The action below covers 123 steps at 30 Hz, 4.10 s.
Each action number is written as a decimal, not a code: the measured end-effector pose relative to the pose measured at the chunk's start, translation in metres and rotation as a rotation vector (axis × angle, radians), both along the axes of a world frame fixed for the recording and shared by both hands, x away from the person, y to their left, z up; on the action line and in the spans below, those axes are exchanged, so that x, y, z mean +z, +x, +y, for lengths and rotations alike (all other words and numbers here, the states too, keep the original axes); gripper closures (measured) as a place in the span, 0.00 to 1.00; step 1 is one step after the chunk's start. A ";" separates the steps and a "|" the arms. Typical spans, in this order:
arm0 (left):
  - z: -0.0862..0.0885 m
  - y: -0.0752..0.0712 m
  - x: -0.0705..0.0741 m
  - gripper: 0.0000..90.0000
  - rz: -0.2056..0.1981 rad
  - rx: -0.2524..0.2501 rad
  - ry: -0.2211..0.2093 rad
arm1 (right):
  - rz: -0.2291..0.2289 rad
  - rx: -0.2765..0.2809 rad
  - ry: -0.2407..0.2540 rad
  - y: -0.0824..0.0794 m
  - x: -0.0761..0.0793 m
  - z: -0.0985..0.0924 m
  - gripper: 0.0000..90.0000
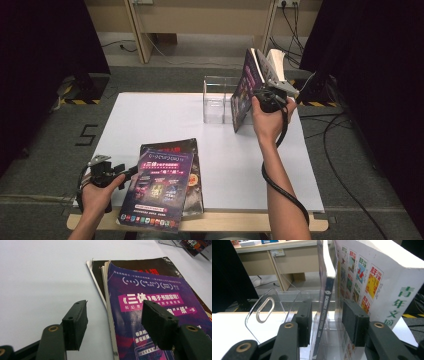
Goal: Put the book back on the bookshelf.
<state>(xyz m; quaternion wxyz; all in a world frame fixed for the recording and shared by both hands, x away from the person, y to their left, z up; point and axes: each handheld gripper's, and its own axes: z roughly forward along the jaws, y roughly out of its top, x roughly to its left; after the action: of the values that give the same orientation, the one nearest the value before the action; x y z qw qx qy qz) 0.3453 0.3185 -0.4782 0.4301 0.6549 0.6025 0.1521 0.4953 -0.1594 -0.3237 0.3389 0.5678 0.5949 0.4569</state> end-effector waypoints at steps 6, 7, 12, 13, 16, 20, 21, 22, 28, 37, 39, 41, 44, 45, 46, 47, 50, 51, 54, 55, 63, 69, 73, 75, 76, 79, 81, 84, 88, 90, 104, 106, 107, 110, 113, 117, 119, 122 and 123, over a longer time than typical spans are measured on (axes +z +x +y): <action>-0.001 0.000 0.000 0.41 0.000 -0.001 -0.002 | 0.004 0.003 -0.004 -0.005 -0.003 -0.001 0.67; -0.001 0.000 0.000 0.41 0.000 -0.001 -0.002 | 0.004 0.003 -0.003 -0.006 -0.003 -0.001 0.67; -0.001 0.000 0.000 0.41 0.001 -0.004 -0.002 | 0.007 0.011 -0.004 -0.010 -0.006 0.000 0.67; -0.001 0.000 0.001 0.41 0.001 -0.005 -0.002 | 0.008 0.010 -0.004 -0.011 -0.006 0.000 0.67; -0.002 0.000 0.001 0.41 -0.001 -0.006 -0.002 | 0.007 0.012 -0.006 -0.014 -0.006 0.000 0.66; -0.002 -0.001 0.001 0.41 -0.003 -0.005 -0.003 | 0.005 0.015 -0.006 -0.018 -0.006 0.000 0.66; -0.002 -0.001 0.001 0.41 -0.003 -0.006 -0.004 | 0.006 0.017 -0.006 -0.019 -0.006 0.000 0.66; -0.002 -0.001 0.001 0.41 -0.002 -0.006 -0.003 | 0.007 0.018 -0.004 -0.020 -0.006 0.000 0.66; -0.003 -0.001 0.002 0.41 0.001 -0.009 -0.008 | 0.014 0.026 0.003 -0.026 -0.009 0.000 0.66; -0.003 0.000 0.001 0.40 0.004 -0.012 -0.005 | 0.028 0.043 0.008 -0.035 -0.016 0.002 0.65; -0.003 0.000 0.001 0.39 0.002 -0.012 -0.003 | 0.029 0.046 0.010 -0.037 -0.016 0.003 0.65; -0.004 0.000 0.002 0.39 0.004 -0.012 0.001 | 0.028 0.052 0.011 -0.039 -0.017 0.004 0.65; -0.004 0.000 0.002 0.38 0.004 -0.013 0.003 | 0.028 0.060 0.014 -0.043 -0.019 0.006 0.65; -0.004 0.000 0.002 0.38 0.004 -0.012 0.004 | 0.027 0.062 0.011 -0.044 -0.020 0.006 0.64; -0.004 0.000 0.002 0.37 0.004 -0.012 0.004 | 0.028 0.061 0.011 -0.044 -0.021 0.007 0.64; -0.004 0.000 0.002 0.37 0.004 -0.012 0.006 | 0.029 0.066 0.009 -0.045 -0.022 0.007 0.64; -0.004 0.000 0.002 0.36 0.005 -0.012 0.008 | 0.035 0.073 0.005 -0.047 -0.026 0.010 0.64; -0.005 0.000 0.002 0.36 0.005 -0.011 0.008 | 0.036 0.075 0.003 -0.048 -0.026 0.011 0.64; -0.005 0.000 0.002 0.35 0.007 -0.014 0.008 | 0.046 0.085 -0.001 -0.050 -0.030 0.015 0.63; -0.006 0.000 0.002 0.35 0.006 -0.017 0.007 | 0.051 0.092 0.001 -0.051 -0.032 0.017 0.63; -0.006 0.000 0.003 0.37 0.000 -0.026 -0.003 | 0.089 0.133 -0.001 -0.055 -0.046 0.032 0.63; -0.006 0.001 0.003 0.39 0.004 -0.035 -0.006 | 0.114 0.168 -0.001 -0.056 -0.056 0.047 0.62; -0.007 0.001 0.001 0.41 0.009 -0.043 -0.006 | 0.132 0.189 0.001 -0.058 -0.062 0.056 0.62; -0.007 0.002 0.001 0.43 0.007 -0.050 -0.003 | 0.141 0.200 -0.002 -0.058 -0.066 0.059 0.62; -0.007 0.002 0.001 0.44 0.007 -0.052 -0.002 | 0.149 0.209 -0.003 -0.059 -0.069 0.062 0.62; -0.007 0.002 0.000 0.48 0.009 -0.058 -0.002 | 0.166 0.224 -0.005 -0.060 -0.075 0.069 0.62; -0.007 0.003 -0.001 0.51 0.010 -0.060 -0.003 | 0.178 0.239 -0.010 -0.061 -0.080 0.074 0.62; -0.007 0.003 -0.001 0.59 0.009 -0.060 -0.002 | 0.196 0.257 -0.014 -0.061 -0.086 0.081 0.62; -0.006 0.002 0.000 0.71 0.011 -0.055 -0.001 | 0.215 0.272 -0.019 -0.062 -0.093 0.088 0.63; -0.005 0.002 0.000 0.75 0.015 -0.049 -0.007 | 0.223 0.280 -0.018 -0.062 -0.096 0.091 0.63; -0.005 0.004 -0.004 0.70 0.050 -0.049 -0.021 | 0.286 0.350 -0.013 -0.066 -0.117 0.117 0.64; -0.005 0.004 -0.004 0.69 0.051 -0.048 -0.023 | 0.296 0.359 -0.017 -0.066 -0.120 0.120 0.64; -0.005 0.004 -0.004 0.69 0.052 -0.049 -0.024 | 0.302 0.362 -0.015 -0.067 -0.121 0.122 0.64; -0.005 0.004 -0.005 0.68 0.056 -0.054 -0.024 | 0.315 0.374 -0.019 -0.067 -0.125 0.126 0.64; -0.006 0.004 -0.005 0.68 0.060 -0.055 -0.024 | 0.331 0.386 -0.019 -0.069 -0.128 0.130 0.64; -0.007 0.004 -0.006 0.68 0.067 -0.059 -0.026 | 0.348 0.402 -0.019 -0.070 -0.133 0.135 0.64; -0.007 0.004 -0.006 0.68 0.069 -0.061 -0.025 | 0.351 0.408 -0.026 -0.070 -0.136 0.137 0.64; -0.007 0.004 -0.006 0.68 0.073 -0.064 -0.024 | 0.359 0.414 -0.022 -0.070 -0.138 0.139 0.64; -0.007 0.004 -0.007 0.68 0.075 -0.065 -0.023 | 0.361 0.414 -0.020 -0.071 -0.138 0.140 0.64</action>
<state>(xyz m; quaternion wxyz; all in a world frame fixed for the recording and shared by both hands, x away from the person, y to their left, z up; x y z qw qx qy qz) 0.3494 0.3111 -0.4848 0.4197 0.6744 0.5981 0.1064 0.4248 -0.0193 -0.4618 0.1323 0.5029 0.7536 0.4022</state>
